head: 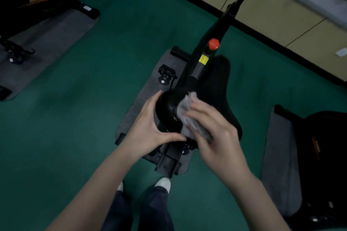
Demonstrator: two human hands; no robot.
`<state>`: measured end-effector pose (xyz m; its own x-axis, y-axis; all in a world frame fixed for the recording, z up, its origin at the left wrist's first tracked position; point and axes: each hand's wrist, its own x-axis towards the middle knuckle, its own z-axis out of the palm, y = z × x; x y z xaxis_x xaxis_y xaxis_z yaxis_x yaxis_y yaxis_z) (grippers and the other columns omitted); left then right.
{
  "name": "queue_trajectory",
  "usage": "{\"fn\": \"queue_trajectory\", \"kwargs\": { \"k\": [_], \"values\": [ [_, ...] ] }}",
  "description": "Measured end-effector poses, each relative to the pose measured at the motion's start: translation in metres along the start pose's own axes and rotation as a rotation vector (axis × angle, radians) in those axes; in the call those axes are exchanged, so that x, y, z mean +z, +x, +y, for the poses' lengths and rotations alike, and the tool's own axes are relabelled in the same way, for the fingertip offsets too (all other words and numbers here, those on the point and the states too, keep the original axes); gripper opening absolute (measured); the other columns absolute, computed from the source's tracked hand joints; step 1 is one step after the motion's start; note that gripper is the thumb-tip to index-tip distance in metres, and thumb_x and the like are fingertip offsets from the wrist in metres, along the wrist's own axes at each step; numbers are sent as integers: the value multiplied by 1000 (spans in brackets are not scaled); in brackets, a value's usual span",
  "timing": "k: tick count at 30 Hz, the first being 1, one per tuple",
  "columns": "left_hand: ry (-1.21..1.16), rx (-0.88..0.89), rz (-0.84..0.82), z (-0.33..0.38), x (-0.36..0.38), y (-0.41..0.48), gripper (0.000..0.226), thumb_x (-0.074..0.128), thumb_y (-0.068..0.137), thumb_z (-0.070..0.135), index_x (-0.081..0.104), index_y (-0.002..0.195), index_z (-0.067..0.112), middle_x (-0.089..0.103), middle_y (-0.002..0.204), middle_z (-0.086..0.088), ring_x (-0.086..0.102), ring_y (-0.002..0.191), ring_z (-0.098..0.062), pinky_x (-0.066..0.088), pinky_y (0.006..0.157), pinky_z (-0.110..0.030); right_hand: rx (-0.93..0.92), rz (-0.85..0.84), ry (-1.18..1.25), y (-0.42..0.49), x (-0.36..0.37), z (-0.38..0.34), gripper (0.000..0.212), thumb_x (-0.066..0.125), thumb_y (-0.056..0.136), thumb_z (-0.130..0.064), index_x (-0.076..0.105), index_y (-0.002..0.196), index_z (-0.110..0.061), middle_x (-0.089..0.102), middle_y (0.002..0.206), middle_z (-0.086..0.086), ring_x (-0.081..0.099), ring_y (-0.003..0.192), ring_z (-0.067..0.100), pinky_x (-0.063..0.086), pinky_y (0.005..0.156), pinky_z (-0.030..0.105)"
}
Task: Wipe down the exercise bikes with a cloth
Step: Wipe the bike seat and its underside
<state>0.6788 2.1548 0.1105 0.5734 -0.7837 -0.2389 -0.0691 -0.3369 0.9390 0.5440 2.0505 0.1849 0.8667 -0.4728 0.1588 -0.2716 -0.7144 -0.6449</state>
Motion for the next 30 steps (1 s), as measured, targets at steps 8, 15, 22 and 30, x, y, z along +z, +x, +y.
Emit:
{"fn": "queue_trajectory", "kwargs": {
  "k": [8,15,22,30],
  "values": [
    [-98,-34,94,-5,13,-10,131,72,36,74,19,147,28,26,145,19,23,126,15,18,96,7,-134,-139,-56,39,8,-6,32,63,81,9,68,110,-3,60,123,9,49,129,20,38,109,30],
    [-304,-116,171,-5,37,-28,125,83,45,60,18,148,34,27,148,17,29,133,7,32,110,-23,-231,-345,-97,73,2,-6,22,69,84,-5,69,106,-7,63,116,5,55,119,14,42,104,27],
    [-781,-150,286,5,67,-42,49,84,65,11,61,106,24,69,101,5,63,98,-8,49,86,-26,-442,-753,-179,89,-11,-15,24,73,81,-7,70,105,-7,61,121,4,53,123,13,42,105,29],
    [-1006,-90,346,3,83,-41,41,77,68,-5,62,102,13,63,80,3,61,74,-4,50,71,-18,-563,-1019,-426,143,29,-36,21,72,79,-17,71,100,-15,67,100,1,62,94,15,43,84,25]
  ]
}}
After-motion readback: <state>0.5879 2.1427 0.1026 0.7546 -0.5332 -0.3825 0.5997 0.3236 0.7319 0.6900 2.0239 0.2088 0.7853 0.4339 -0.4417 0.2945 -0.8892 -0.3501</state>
